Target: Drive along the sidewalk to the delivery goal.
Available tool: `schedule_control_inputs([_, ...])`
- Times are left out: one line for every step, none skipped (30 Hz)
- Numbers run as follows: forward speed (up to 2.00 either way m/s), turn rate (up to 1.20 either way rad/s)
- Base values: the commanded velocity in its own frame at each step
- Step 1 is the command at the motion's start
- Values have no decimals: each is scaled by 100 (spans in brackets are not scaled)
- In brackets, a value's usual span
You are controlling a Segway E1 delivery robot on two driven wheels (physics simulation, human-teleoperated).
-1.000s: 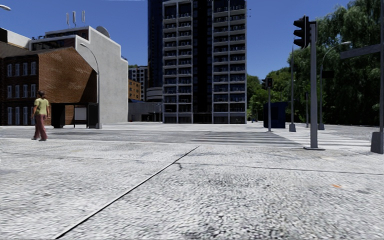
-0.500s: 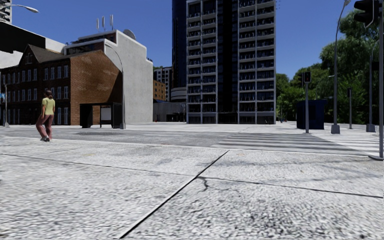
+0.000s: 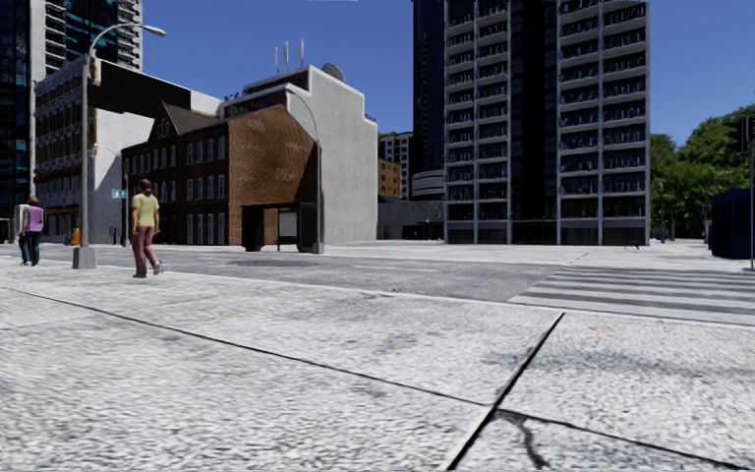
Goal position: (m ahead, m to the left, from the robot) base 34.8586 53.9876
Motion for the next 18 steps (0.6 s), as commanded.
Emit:
schedule_control_inputs([180,56])
schedule_control_inputs([180,56])
schedule_control_inputs([180,56])
schedule_control_inputs([180,56])
schedule_control_inputs([180,56])
schedule_control_inputs([180,56])
schedule_control_inputs([180,56])
schedule_control_inputs([180,56])
schedule_control_inputs([180,56])
schedule_control_inputs([180,56])
schedule_control_inputs([180,56])
schedule_control_inputs([180,56])
schedule_control_inputs([180,56])
schedule_control_inputs([180,56])
schedule_control_inputs([180,57])
schedule_control_inputs([180,57])
schedule_control_inputs([180,57])
schedule_control_inputs([180,57])
